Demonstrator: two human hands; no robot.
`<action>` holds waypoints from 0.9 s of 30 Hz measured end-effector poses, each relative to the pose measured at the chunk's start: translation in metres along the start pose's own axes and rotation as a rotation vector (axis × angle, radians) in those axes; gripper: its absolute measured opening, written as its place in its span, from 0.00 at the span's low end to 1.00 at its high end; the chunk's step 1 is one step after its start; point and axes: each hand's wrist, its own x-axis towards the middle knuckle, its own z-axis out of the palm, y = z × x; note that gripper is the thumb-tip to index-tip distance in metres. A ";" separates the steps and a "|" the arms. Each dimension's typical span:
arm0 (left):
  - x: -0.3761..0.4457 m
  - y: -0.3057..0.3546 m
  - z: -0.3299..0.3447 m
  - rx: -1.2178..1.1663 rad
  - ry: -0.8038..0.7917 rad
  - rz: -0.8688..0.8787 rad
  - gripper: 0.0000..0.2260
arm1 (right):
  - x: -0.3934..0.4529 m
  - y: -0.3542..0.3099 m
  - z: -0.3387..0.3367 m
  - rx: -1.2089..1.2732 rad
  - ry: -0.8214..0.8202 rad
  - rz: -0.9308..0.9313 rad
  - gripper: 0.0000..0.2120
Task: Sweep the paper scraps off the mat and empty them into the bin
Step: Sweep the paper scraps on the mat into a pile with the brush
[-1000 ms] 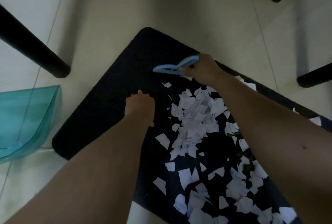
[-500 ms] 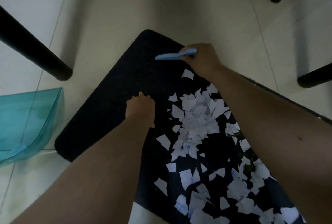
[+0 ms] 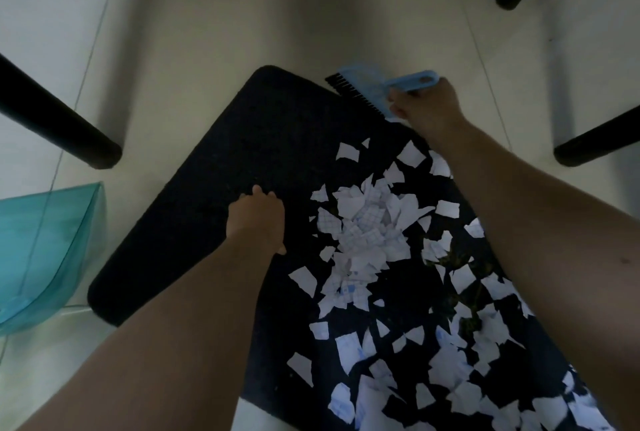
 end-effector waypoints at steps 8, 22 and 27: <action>0.000 0.001 -0.001 0.017 -0.005 -0.009 0.46 | -0.025 0.027 0.008 0.121 -0.221 0.164 0.07; 0.000 0.002 -0.002 0.031 -0.011 0.000 0.44 | -0.031 0.020 0.011 -0.017 -0.299 0.165 0.09; 0.001 0.002 -0.001 0.033 -0.024 -0.004 0.47 | -0.042 0.000 -0.029 -0.042 -0.428 0.061 0.05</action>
